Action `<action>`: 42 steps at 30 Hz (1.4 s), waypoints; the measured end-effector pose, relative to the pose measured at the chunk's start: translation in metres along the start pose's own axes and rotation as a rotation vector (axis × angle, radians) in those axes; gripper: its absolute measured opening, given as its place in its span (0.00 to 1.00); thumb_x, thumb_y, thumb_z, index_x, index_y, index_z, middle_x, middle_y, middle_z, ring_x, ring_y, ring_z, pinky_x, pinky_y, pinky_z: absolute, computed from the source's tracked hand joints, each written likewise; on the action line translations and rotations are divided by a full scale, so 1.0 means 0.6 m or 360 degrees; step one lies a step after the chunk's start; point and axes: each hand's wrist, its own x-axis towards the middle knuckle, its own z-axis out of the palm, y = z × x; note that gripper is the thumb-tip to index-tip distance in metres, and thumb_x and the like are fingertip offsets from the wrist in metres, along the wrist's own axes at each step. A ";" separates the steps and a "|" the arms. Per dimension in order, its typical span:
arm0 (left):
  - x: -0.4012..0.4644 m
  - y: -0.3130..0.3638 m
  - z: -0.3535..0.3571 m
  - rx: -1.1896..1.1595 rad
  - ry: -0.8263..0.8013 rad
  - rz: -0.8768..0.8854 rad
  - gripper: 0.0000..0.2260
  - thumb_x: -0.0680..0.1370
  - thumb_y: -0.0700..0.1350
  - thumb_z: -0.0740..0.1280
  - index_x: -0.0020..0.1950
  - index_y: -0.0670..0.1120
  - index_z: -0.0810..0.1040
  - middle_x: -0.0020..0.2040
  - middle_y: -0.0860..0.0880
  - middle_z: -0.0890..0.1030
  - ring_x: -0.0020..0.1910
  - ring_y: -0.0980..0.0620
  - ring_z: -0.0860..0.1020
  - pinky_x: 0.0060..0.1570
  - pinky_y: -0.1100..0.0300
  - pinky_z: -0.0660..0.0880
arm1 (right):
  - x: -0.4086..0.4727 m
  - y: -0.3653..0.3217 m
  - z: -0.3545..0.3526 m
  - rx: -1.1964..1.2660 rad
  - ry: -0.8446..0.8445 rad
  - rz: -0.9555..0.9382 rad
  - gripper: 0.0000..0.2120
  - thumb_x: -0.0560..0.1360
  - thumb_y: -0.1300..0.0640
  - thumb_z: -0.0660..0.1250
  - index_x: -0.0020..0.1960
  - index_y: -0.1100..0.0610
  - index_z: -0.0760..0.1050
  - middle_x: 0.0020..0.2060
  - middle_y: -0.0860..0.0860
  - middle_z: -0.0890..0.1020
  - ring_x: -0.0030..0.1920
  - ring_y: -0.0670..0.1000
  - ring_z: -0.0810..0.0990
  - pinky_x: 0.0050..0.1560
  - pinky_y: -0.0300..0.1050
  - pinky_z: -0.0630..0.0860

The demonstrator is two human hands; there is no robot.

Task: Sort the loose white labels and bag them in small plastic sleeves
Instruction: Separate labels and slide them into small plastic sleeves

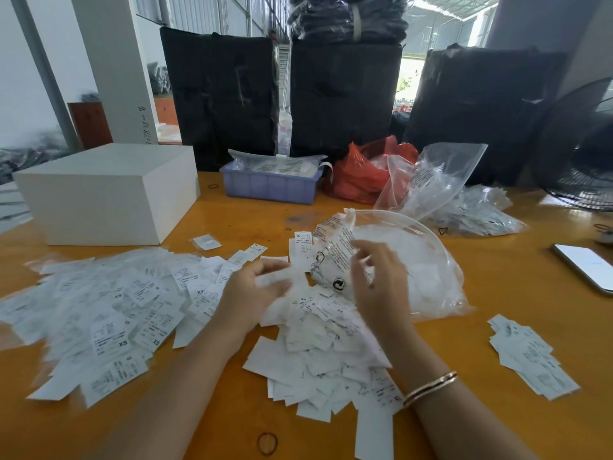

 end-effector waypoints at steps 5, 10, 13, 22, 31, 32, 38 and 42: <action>0.010 -0.016 -0.026 0.0647 0.0450 0.0160 0.16 0.74 0.41 0.71 0.60 0.51 0.76 0.55 0.54 0.77 0.49 0.57 0.74 0.37 0.67 0.73 | 0.023 0.077 -0.019 -0.0677 -0.0243 0.0553 0.15 0.79 0.61 0.56 0.61 0.52 0.76 0.59 0.50 0.78 0.61 0.52 0.70 0.61 0.46 0.58; 0.013 -0.033 -0.032 0.1172 0.0423 0.0058 0.20 0.75 0.42 0.71 0.65 0.50 0.73 0.61 0.47 0.79 0.56 0.48 0.78 0.42 0.61 0.76 | 0.022 0.087 0.000 -0.1085 -0.0674 0.0587 0.14 0.77 0.62 0.52 0.57 0.55 0.73 0.58 0.52 0.77 0.60 0.55 0.70 0.61 0.49 0.61; 0.013 -0.036 -0.033 0.1633 0.0441 0.0125 0.19 0.75 0.50 0.69 0.65 0.54 0.73 0.65 0.50 0.74 0.62 0.50 0.70 0.53 0.59 0.72 | 0.020 0.086 0.001 -0.1209 -0.0669 0.0525 0.12 0.76 0.62 0.54 0.54 0.55 0.73 0.54 0.53 0.76 0.56 0.55 0.70 0.58 0.49 0.63; -0.007 -0.031 0.012 0.1032 -0.0076 0.0755 0.09 0.77 0.46 0.66 0.57 0.53 0.79 0.56 0.58 0.75 0.60 0.59 0.66 0.59 0.62 0.62 | 0.021 0.090 0.001 -0.1121 -0.0483 0.0437 0.12 0.79 0.55 0.58 0.55 0.50 0.79 0.54 0.49 0.77 0.56 0.53 0.71 0.56 0.49 0.60; -0.015 -0.028 0.022 0.0927 -0.0491 0.0811 0.13 0.79 0.45 0.63 0.62 0.56 0.77 0.60 0.61 0.73 0.62 0.62 0.67 0.63 0.60 0.65 | 0.022 0.096 0.010 -0.0575 -0.0626 0.0494 0.16 0.79 0.59 0.56 0.62 0.50 0.77 0.63 0.44 0.76 0.63 0.49 0.70 0.61 0.48 0.53; -0.014 -0.027 0.022 0.0929 -0.0472 0.0805 0.12 0.79 0.45 0.64 0.61 0.55 0.78 0.59 0.61 0.74 0.61 0.62 0.67 0.63 0.60 0.65 | 0.022 0.096 0.008 -0.0506 -0.0552 0.0513 0.16 0.79 0.59 0.57 0.62 0.51 0.77 0.63 0.44 0.76 0.64 0.49 0.70 0.61 0.47 0.54; -0.013 -0.024 0.020 0.0882 -0.0406 0.0787 0.11 0.79 0.43 0.65 0.59 0.53 0.80 0.57 0.59 0.76 0.59 0.62 0.69 0.56 0.74 0.61 | 0.021 0.079 -0.009 0.0081 0.0138 0.0537 0.12 0.77 0.65 0.64 0.56 0.56 0.81 0.51 0.46 0.80 0.55 0.48 0.77 0.52 0.26 0.62; -0.013 -0.024 0.021 0.0871 -0.0399 0.0778 0.10 0.79 0.43 0.65 0.58 0.53 0.80 0.54 0.61 0.75 0.58 0.62 0.70 0.56 0.69 0.65 | 0.022 0.084 -0.008 -0.0012 -0.0114 0.0738 0.15 0.78 0.60 0.63 0.64 0.55 0.75 0.59 0.49 0.78 0.59 0.50 0.75 0.57 0.34 0.69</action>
